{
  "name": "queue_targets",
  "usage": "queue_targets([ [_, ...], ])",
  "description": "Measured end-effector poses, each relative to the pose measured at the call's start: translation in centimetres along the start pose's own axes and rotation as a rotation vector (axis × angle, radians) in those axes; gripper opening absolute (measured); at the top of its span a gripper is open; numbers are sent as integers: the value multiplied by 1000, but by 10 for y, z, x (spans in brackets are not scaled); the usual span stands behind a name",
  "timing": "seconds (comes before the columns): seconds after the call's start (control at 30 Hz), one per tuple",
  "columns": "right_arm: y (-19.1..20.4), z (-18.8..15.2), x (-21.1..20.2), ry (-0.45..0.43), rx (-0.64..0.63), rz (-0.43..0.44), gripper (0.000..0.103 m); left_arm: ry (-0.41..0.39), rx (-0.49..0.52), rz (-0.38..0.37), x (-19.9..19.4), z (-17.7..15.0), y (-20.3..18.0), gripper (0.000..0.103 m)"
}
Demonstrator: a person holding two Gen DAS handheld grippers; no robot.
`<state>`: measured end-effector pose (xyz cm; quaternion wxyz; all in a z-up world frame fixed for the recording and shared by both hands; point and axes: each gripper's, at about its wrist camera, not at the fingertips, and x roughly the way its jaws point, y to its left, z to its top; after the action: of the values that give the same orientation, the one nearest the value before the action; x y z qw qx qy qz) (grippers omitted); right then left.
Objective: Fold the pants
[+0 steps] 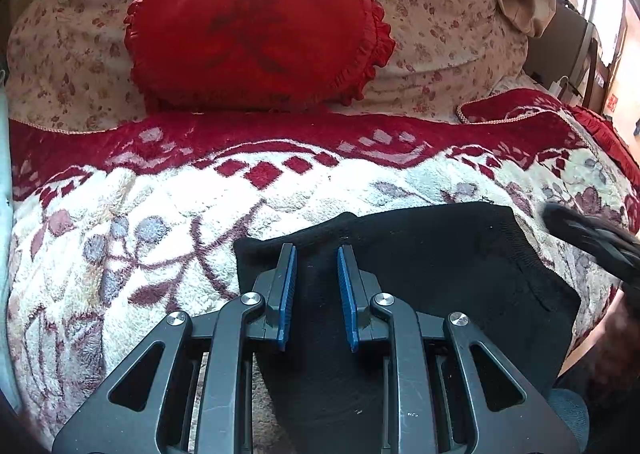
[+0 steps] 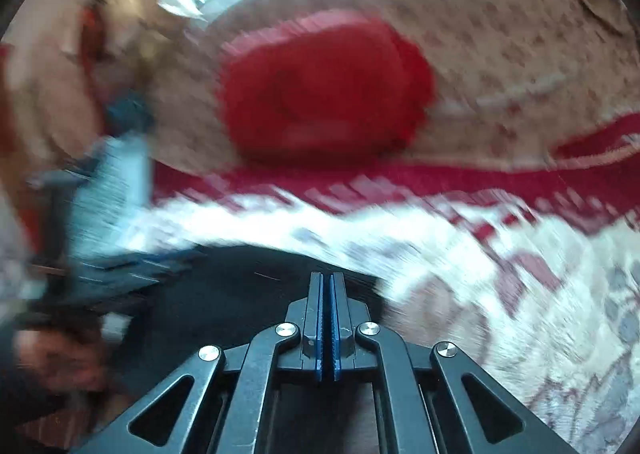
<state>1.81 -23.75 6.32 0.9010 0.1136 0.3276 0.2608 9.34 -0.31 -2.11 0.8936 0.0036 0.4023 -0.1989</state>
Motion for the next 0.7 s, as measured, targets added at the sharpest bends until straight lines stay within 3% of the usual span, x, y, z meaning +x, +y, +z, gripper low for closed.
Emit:
queue_targets([
  [0.07,24,-2,3,47,-96,101,3,-5,-2,8,0,0,0,19],
  [0.13,31,-20,42,230,-184,-10,4,-3,0,10,1,1,-1,19],
  [0.23,11,-20,45,205,-46,35,0,-11,11,-2,-5,4,-1,19],
  [0.3,8,-13,21,125,-68,-35,1,-40,5,-40,-22,6,4,18],
  [0.43,0,-25,-28,10,10,50,4,-97,5,-148,-66,-2,7,18],
  [0.57,16,-46,-51,44,-102,31,4,-85,63,-252,-87,-29,-7,18],
  [0.7,34,-51,-48,24,-177,71,4,2,51,-243,-57,-46,-17,18],
])
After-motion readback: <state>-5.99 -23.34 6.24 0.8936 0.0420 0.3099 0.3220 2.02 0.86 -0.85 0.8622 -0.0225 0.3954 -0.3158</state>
